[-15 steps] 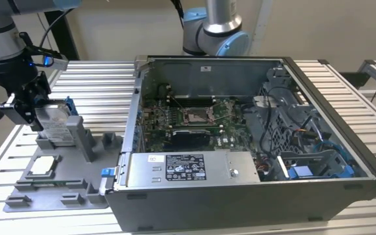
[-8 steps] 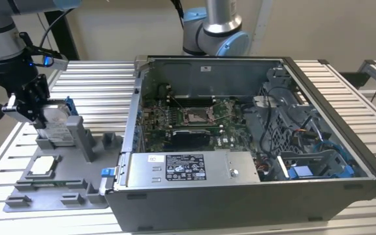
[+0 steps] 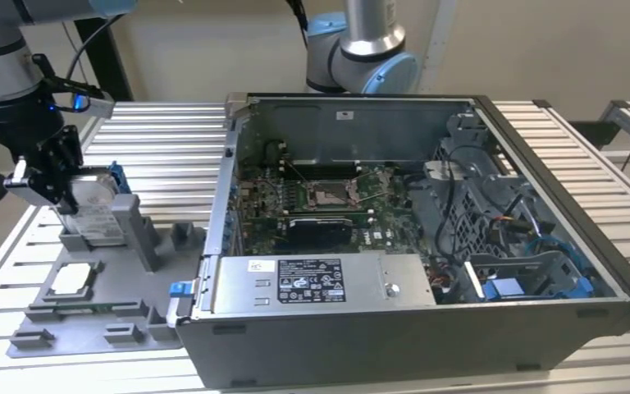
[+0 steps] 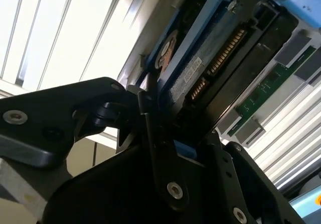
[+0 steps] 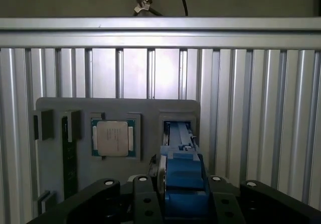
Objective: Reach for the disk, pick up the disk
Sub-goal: 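Pick up the disk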
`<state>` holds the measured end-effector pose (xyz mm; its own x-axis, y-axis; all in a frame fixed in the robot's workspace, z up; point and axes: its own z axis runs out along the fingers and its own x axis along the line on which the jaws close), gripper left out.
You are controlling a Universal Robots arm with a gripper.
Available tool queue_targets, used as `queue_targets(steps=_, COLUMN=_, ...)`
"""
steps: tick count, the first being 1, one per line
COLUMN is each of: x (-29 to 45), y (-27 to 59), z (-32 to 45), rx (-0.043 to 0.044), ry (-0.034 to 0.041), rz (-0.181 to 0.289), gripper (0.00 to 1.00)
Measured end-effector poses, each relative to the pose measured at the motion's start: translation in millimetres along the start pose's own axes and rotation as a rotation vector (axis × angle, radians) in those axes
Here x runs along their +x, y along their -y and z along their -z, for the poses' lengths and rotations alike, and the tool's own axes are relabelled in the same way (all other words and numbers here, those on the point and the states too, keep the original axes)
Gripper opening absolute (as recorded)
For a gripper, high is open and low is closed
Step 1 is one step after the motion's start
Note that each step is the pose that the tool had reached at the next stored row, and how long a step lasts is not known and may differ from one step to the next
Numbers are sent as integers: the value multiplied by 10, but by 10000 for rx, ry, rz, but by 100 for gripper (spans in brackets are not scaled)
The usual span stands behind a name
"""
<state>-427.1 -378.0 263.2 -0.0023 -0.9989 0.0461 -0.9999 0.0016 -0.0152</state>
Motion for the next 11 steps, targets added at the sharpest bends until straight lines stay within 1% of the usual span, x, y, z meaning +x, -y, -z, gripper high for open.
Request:
queue_targets(steps=8, x=0, y=0, z=2, rx=-1, ry=-8, rz=0, gripper=0)
queue_targets(steps=11, x=1, y=0, z=25, rx=1, ry=-8, rz=0, gripper=0)
